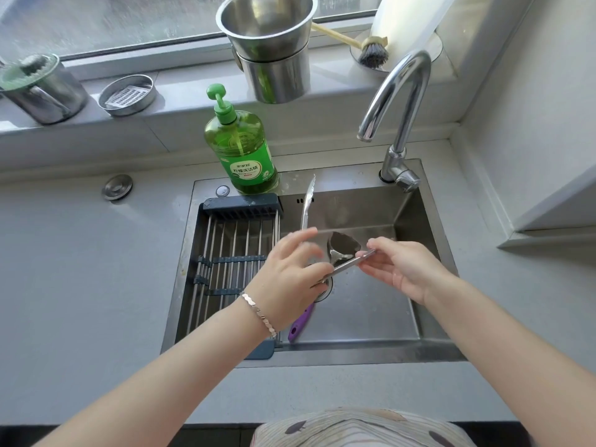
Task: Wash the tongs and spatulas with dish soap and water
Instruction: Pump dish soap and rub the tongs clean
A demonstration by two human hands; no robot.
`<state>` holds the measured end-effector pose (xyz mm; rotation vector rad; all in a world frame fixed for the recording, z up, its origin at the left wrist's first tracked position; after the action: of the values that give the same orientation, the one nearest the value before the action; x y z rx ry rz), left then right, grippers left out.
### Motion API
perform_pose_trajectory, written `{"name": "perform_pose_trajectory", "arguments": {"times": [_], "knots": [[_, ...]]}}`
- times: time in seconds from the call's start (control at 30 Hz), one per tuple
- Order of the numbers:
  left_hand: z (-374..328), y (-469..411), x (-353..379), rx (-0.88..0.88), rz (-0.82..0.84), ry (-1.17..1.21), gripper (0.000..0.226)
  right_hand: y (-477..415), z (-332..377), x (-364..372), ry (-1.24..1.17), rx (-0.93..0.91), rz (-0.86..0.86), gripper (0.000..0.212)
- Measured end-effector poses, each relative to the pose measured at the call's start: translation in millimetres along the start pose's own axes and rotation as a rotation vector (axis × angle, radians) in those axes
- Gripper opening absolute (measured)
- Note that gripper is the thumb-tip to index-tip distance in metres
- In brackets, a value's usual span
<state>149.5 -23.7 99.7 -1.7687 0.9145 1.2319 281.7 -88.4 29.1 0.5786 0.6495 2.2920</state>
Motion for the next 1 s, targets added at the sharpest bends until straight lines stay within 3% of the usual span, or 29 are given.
{"name": "perform_pose_trajectory", "arguments": {"times": [0.07,0.17,0.23,0.3,0.37,0.43,0.5,0.6,0.7,0.77,0.9,1.0], "knots": [[11.9,3.4,1.2,-0.178,-0.019,0.164,0.015,0.3,2.6,1.6,0.030,-0.031,-0.017,0.015],[21.9,9.1,8.6,-0.575,0.160,0.683,0.080,2.5,8.5,4.2,0.066,-0.087,-0.037,0.019],[21.7,13.6,20.2,-0.809,0.283,0.966,0.100,3.3,12.2,6.0,0.123,-0.134,-0.046,0.020],[18.4,16.7,32.1,-0.999,0.433,1.238,0.079,4.2,17.3,8.9,0.153,-0.200,-0.052,0.018],[13.5,18.8,36.5,-1.113,0.541,1.387,0.038,6.2,22.7,12.2,0.161,-0.283,-0.051,0.019],[17.3,21.9,41.2,-1.189,0.503,1.423,0.021,11.0,30.4,11.2,0.394,-0.443,-0.087,0.035],[22.9,22.0,40.5,-1.262,0.401,1.429,0.030,28.4,35.6,22.9,0.833,-0.691,-0.091,0.068],[25.7,16.3,38.8,-1.281,0.315,1.404,0.042,67.4,15.0,65.6,1.335,-1.118,0.141,0.084],[29.2,12.6,39.0,-1.241,0.324,1.218,0.053,80.8,-22.6,84.1,1.427,-1.207,0.470,0.091],[28.3,15.1,39.5,-1.245,0.344,1.212,0.058,68.4,-18.9,75.5,1.481,-1.219,0.469,0.089],[21.9,17.7,40.9,-1.247,0.393,1.309,0.061,45.3,-1.1,50.9,1.468,-1.097,0.308,0.092],[23.3,15.1,42.1,-1.217,0.367,1.326,0.055,70.9,-18.8,72.7,1.448,-1.259,0.481,0.088]]}}
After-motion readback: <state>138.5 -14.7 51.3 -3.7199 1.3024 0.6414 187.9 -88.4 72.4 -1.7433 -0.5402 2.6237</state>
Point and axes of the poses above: each hand's wrist, its own y-axis away from the middle knuckle, its own x-axis out of the palm, z = x × y, the point moved 8 cm from there along -y, towards the middle knuckle, and after that the axes turned 9 degrees about -x, right-handed, at the moved point
